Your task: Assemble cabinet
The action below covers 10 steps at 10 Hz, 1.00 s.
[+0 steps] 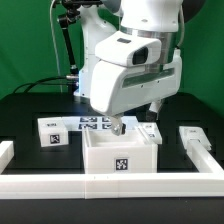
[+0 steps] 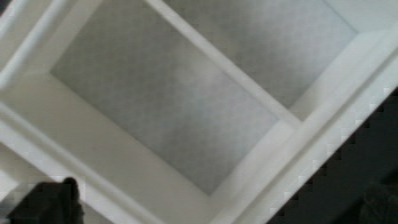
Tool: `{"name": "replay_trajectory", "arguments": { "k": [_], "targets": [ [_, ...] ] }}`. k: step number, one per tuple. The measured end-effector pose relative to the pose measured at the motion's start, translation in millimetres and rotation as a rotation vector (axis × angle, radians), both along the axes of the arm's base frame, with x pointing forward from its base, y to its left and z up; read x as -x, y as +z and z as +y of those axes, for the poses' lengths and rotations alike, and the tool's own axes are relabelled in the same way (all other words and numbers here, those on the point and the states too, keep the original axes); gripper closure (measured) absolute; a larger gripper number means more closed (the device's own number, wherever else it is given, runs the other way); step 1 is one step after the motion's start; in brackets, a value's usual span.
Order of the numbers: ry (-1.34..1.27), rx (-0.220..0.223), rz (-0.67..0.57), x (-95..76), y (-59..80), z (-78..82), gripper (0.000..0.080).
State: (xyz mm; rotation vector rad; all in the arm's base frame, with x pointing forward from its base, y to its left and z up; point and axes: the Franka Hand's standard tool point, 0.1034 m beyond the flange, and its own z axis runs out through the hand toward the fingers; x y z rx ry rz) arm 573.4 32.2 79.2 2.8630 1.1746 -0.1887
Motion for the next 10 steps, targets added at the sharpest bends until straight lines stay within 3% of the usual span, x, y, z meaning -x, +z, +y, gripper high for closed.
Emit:
{"name": "replay_trajectory", "arguments": {
  "k": [10],
  "targets": [
    [-0.001, -0.001, 0.000, -0.2, -0.1, 0.0, 0.0001]
  ]
}}
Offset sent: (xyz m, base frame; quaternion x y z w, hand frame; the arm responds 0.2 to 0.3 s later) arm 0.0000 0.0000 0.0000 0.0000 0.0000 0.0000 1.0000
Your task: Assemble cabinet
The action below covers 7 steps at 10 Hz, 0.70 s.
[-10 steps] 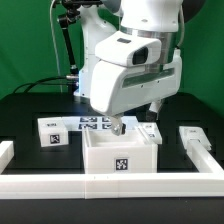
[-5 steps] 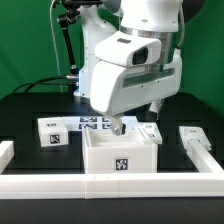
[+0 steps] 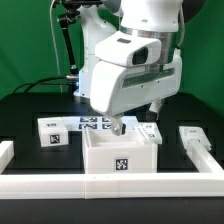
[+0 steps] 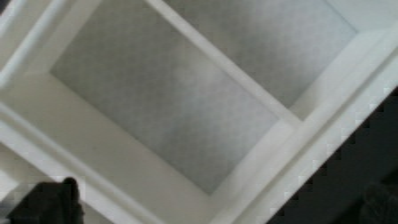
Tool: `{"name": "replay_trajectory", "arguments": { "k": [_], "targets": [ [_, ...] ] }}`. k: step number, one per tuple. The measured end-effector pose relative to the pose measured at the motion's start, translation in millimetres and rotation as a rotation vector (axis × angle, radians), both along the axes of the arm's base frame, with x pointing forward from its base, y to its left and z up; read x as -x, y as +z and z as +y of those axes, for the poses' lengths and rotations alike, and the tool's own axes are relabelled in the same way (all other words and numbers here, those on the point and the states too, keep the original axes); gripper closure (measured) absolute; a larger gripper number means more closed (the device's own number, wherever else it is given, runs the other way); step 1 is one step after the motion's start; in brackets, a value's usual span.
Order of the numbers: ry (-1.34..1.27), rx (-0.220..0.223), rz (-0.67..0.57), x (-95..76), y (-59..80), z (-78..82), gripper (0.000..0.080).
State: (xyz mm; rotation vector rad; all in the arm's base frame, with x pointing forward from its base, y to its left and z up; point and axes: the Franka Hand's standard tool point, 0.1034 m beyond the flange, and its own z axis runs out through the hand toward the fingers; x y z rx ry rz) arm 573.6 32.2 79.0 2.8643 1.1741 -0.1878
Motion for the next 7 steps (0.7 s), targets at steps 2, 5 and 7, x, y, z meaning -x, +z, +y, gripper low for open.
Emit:
{"name": "replay_trajectory", "arguments": {
  "k": [2, 5, 7],
  "targets": [
    [0.135, -0.015, -0.014, 5.2, 0.2, -25.8, 0.0001],
    [0.346, -0.039, -0.030, 22.5, -8.3, -57.2, 0.0001],
    [0.364, -0.040, -0.033, 23.7, -8.7, -55.6, 0.0001]
  ]
}}
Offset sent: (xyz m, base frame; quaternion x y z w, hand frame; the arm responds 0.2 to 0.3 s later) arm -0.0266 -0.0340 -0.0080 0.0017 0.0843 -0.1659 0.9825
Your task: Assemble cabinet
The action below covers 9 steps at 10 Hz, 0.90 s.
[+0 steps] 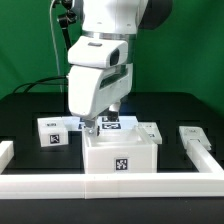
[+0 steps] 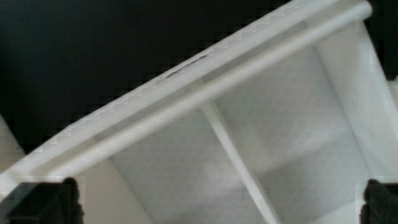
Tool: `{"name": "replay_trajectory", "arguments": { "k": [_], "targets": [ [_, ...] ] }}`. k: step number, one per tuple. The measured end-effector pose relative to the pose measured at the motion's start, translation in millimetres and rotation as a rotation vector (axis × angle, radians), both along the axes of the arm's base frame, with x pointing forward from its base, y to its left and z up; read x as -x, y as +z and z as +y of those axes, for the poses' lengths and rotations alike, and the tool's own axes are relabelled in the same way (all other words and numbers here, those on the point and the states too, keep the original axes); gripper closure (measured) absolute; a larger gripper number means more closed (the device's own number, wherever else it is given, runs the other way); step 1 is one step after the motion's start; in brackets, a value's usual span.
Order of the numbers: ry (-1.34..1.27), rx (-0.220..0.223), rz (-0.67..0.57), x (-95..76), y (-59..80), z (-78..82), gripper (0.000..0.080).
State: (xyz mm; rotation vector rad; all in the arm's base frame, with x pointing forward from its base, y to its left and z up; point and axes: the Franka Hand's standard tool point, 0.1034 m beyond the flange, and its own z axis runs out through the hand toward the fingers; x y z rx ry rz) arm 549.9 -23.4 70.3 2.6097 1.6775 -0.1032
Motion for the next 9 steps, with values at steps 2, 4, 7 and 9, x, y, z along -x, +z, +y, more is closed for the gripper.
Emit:
{"name": "replay_trajectory", "arguments": {
  "k": [2, 4, 7, 9],
  "targets": [
    [0.060, -0.005, -0.009, -0.9, -0.8, -2.0, 0.0001],
    [0.276, -0.031, -0.046, 5.0, -1.6, -14.1, 0.0001],
    [0.439, -0.030, -0.029, 13.3, -2.0, -5.0, 0.0001],
    [0.435, -0.030, -0.028, 13.5, -2.6, -6.7, 0.0001]
  ]
}}
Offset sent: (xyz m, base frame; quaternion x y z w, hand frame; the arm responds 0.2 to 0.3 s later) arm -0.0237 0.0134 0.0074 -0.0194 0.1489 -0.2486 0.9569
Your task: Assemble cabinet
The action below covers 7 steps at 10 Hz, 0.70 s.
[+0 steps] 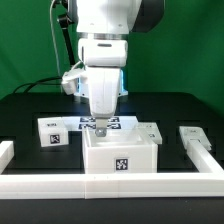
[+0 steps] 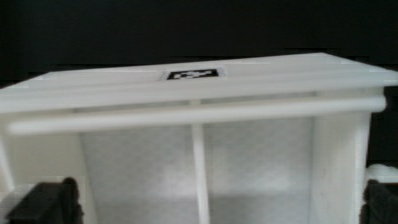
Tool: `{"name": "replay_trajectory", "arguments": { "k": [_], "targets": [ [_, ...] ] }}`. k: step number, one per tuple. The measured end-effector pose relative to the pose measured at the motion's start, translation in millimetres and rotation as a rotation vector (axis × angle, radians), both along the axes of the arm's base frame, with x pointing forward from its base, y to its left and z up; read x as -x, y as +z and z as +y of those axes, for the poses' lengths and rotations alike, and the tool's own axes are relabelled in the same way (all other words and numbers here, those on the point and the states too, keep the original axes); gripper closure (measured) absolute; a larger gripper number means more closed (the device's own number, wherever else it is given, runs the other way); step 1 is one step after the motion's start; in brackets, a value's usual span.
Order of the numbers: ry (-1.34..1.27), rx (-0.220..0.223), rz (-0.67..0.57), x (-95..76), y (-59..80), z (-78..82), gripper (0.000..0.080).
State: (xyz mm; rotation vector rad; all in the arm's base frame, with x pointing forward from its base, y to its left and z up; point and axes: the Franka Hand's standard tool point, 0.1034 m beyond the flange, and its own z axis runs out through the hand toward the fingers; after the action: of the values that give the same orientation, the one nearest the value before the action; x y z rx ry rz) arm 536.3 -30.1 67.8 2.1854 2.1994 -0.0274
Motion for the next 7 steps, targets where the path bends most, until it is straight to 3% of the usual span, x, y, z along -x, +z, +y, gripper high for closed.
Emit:
{"name": "replay_trajectory", "arguments": {
  "k": [2, 3, 5, 7],
  "targets": [
    [0.006, 0.000, 0.001, 1.3, -0.5, 0.2, 0.0001],
    [0.026, -0.001, 0.007, 10.0, -1.1, 2.0, 0.0001],
    [0.055, -0.008, 0.022, 25.6, -0.3, 18.0, 0.0001],
    [0.050, -0.017, 0.055, 48.1, -9.7, 32.7, 0.0001]
  ]
}}
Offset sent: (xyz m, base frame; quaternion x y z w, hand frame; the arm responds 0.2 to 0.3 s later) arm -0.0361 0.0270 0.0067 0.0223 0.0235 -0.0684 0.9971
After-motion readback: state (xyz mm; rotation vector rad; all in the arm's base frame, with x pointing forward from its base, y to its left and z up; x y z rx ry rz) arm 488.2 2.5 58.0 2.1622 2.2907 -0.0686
